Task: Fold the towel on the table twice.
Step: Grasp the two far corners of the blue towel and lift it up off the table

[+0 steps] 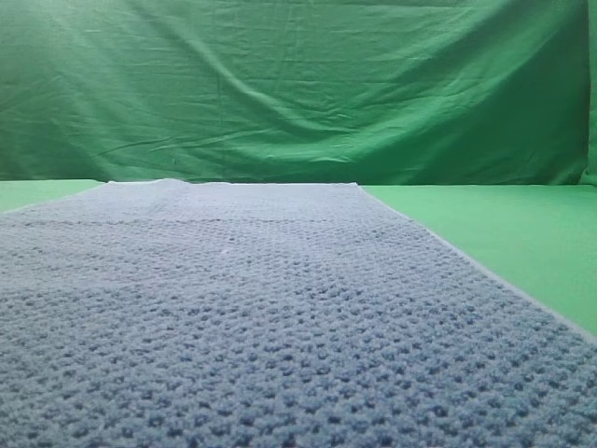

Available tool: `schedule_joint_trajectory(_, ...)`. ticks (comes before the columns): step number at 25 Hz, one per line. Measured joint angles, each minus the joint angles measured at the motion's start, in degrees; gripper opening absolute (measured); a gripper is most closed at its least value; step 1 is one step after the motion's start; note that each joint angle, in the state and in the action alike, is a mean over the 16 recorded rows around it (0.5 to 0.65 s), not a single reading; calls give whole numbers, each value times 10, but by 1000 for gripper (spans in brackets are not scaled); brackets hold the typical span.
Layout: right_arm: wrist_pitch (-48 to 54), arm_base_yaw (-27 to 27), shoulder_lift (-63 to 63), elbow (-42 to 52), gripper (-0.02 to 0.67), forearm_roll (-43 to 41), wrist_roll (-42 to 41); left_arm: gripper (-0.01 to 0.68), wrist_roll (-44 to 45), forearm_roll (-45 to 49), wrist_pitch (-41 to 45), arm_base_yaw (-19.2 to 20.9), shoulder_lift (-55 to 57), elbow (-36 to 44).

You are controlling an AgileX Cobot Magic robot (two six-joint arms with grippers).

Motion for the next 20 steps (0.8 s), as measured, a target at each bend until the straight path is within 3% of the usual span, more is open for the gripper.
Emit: schedule_joint_trajectory(20,0,0,0,0,0,0,-1,0,0,-1,-1,0,0,0)
